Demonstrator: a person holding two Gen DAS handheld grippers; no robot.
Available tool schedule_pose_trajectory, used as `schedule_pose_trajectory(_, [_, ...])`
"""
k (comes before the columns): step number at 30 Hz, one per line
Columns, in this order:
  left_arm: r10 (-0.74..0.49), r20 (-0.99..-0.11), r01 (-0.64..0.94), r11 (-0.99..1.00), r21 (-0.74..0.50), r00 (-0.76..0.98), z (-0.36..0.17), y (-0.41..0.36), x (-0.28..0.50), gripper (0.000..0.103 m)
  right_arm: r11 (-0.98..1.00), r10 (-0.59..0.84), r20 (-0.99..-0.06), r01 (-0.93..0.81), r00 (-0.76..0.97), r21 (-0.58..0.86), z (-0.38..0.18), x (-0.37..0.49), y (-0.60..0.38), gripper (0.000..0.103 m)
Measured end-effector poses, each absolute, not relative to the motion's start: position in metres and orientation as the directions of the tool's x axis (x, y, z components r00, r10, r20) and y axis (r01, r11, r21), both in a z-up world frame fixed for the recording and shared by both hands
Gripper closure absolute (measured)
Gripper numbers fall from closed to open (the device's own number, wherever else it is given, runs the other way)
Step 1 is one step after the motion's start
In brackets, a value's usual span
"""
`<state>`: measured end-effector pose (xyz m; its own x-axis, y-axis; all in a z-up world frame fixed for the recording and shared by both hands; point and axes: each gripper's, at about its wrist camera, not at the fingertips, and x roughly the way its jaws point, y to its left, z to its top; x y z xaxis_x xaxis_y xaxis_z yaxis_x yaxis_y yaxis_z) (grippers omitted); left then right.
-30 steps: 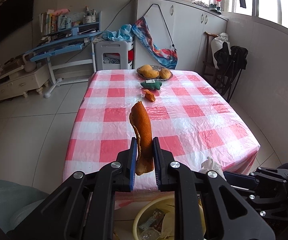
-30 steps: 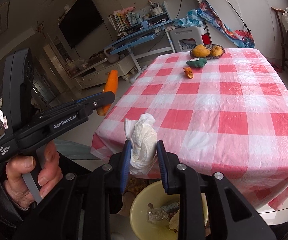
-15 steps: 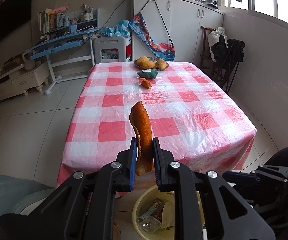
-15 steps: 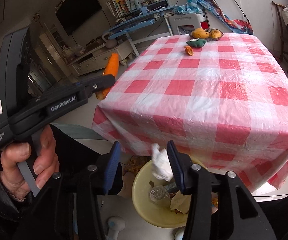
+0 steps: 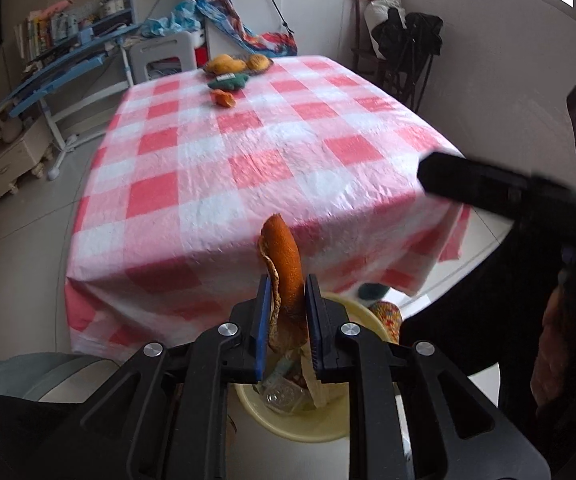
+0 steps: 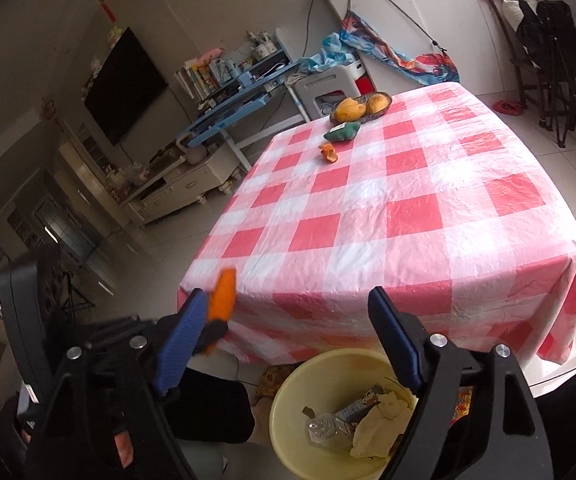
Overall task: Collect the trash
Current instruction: 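Carry both to the bucket, open the right tool, then open the left tool, then move both open tools from the bucket back over the table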
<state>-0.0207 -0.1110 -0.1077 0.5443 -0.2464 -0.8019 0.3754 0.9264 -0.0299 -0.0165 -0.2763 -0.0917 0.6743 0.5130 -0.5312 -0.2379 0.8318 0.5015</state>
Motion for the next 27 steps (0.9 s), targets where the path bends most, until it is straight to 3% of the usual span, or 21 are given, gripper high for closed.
schedule_pose_trajectory(2, [-0.244, -0.819, 0.399, 0.917, -0.021, 0.519, -0.114, -0.117, -0.024, 0.078, 0.820, 0.510, -0.514, -0.210, 0.690, 0.532, -0.092, -0.016, -0.285, 0.022])
schedule_pose_trajectory(4, [-0.240, -0.815, 0.402, 0.916, -0.009, 0.528, -0.112, -0.118, -0.027, 0.056, 0.813, 0.506, -0.507, -0.190, 0.697, 0.550, -0.093, -0.016, -0.290, 0.022])
schedule_pose_trajectory(6, [-0.245, -0.801, 0.392, 0.920, -0.014, 0.546, -0.107, -0.115, -0.027, 0.050, 0.811, 0.504, -0.505, -0.183, 0.701, 0.555, -0.093, -0.016, -0.292, 0.021])
schedule_pose_trajectory(18, [-0.175, -0.711, 0.271, 0.962, 0.024, 0.682, -0.083, -0.096, -0.024, 0.042, 0.827, 0.497, -0.516, -0.202, 0.698, 0.525, -0.093, -0.016, -0.287, 0.020])
schedule_pose_trajectory(27, [-0.148, -0.692, 0.205, 0.979, 0.001, 0.706, -0.079, -0.082, -0.019, 0.041, 0.839, 0.493, -0.526, -0.217, 0.694, 0.500, -0.093, -0.017, -0.282, 0.020])
